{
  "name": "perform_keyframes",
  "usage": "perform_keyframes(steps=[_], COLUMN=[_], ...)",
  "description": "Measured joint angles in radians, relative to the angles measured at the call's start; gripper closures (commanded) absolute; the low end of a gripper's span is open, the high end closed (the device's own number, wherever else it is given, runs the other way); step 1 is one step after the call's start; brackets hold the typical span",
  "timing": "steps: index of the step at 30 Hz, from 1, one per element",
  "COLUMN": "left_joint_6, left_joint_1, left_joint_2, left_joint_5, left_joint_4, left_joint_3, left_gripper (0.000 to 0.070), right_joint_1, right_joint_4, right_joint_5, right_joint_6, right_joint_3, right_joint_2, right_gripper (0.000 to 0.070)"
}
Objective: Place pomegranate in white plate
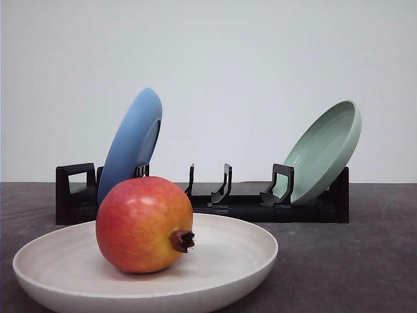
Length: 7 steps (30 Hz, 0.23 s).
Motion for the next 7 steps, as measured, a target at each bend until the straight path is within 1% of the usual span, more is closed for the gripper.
perform_keyframes(steps=[7], left_joint_6=[0.0], left_joint_1=[0.0], left_joint_2=[0.0], left_joint_5=[0.0], left_joint_4=[0.0], left_joint_3=[0.0], left_gripper=[0.07], right_joint_1=[0.0], right_joint_4=[0.0], right_joint_5=[0.0], right_joint_6=[0.0], right_joint_3=[0.0], right_joint_2=[0.0], right_gripper=[0.0696])
